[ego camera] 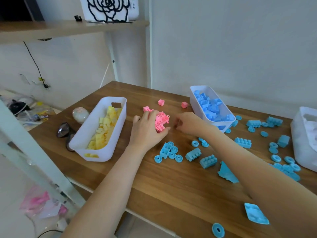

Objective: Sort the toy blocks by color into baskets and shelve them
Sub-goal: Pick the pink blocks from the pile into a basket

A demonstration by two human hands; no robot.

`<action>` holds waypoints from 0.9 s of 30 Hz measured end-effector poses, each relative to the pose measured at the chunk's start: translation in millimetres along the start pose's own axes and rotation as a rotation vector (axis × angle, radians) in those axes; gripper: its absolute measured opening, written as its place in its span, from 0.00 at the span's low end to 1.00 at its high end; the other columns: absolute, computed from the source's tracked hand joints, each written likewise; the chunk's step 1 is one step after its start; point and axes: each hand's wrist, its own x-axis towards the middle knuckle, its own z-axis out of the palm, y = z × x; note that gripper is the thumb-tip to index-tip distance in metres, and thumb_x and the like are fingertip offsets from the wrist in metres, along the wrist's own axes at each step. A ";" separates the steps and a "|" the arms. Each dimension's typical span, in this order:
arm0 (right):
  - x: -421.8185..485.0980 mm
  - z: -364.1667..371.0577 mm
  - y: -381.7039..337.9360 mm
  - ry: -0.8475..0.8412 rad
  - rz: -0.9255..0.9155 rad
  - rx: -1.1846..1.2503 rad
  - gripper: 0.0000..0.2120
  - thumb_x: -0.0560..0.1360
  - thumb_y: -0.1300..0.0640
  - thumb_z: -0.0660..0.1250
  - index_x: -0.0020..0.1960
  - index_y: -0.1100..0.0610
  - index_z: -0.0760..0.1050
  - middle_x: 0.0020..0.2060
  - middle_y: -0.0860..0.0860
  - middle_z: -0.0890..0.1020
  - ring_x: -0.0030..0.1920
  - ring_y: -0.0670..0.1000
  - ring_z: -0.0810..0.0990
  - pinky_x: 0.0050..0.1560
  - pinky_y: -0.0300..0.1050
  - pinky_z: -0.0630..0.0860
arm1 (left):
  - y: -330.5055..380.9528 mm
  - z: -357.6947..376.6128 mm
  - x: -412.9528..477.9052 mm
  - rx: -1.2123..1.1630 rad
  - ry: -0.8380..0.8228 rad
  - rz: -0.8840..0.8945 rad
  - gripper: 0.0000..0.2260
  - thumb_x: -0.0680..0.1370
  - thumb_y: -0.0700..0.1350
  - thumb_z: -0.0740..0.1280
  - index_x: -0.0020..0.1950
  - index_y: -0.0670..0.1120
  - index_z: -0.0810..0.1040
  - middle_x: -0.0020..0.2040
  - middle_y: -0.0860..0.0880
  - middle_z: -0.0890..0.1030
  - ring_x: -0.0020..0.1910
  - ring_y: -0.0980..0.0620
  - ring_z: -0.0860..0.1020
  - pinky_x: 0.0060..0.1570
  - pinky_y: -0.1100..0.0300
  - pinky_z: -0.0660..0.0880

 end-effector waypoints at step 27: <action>-219.0 -94.7 61.7 0.511 0.009 0.378 0.24 0.72 0.66 0.65 0.66 0.52 0.72 0.51 0.49 0.82 0.47 0.47 0.81 0.54 0.36 0.74 | 208.5 -50.8 -27.0 -1.283 -0.465 -0.378 0.19 0.71 0.61 0.68 0.48 0.46 0.76 0.36 0.50 0.74 0.31 0.57 0.70 0.35 0.62 0.65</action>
